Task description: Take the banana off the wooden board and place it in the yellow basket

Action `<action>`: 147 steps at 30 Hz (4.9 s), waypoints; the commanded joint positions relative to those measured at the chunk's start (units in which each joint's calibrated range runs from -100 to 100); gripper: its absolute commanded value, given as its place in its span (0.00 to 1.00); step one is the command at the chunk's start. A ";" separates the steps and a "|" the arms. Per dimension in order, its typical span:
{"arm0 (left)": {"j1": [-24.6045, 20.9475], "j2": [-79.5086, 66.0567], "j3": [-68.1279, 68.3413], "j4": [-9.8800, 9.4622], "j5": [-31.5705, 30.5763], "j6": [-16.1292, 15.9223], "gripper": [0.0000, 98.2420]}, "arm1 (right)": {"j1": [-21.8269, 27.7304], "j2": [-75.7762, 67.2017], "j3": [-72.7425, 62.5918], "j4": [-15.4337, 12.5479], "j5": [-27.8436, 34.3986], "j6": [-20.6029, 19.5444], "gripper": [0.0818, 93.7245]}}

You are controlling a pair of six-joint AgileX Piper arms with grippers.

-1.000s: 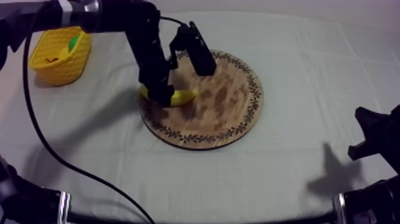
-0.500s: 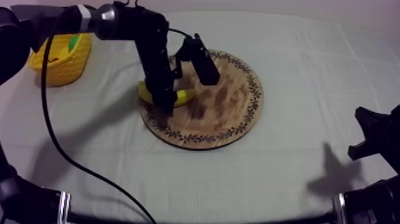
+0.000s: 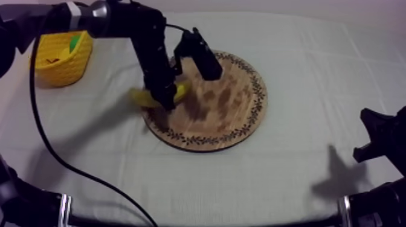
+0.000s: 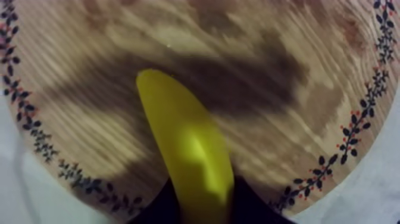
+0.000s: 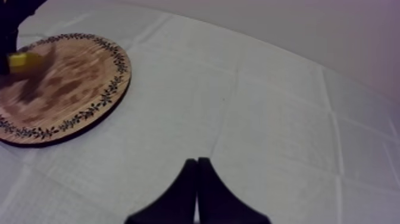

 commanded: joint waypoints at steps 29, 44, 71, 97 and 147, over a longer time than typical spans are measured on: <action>-27.45 -18.31 -23.80 -4.88 16.99 -2.30 0.07 | 0.00 0.03 -0.03 0.00 0.01 0.02 0.00; -32.07 -12.03 -20.36 -5.26 16.07 -2.28 0.46 | 0.00 0.03 -0.03 0.00 0.01 0.02 0.00; -25.86 -46.77 3.62 -4.94 10.74 8.83 0.48 | 0.00 0.03 -0.03 0.00 0.01 0.02 0.00; -23.37 -95.66 50.97 -4.39 -21.44 16.44 0.00 | 0.00 0.03 -0.03 0.00 0.01 0.02 0.00; -22.15 -133.01 93.61 -3.24 -42.17 24.10 0.00 | 0.00 0.03 -0.03 0.00 0.01 0.02 0.00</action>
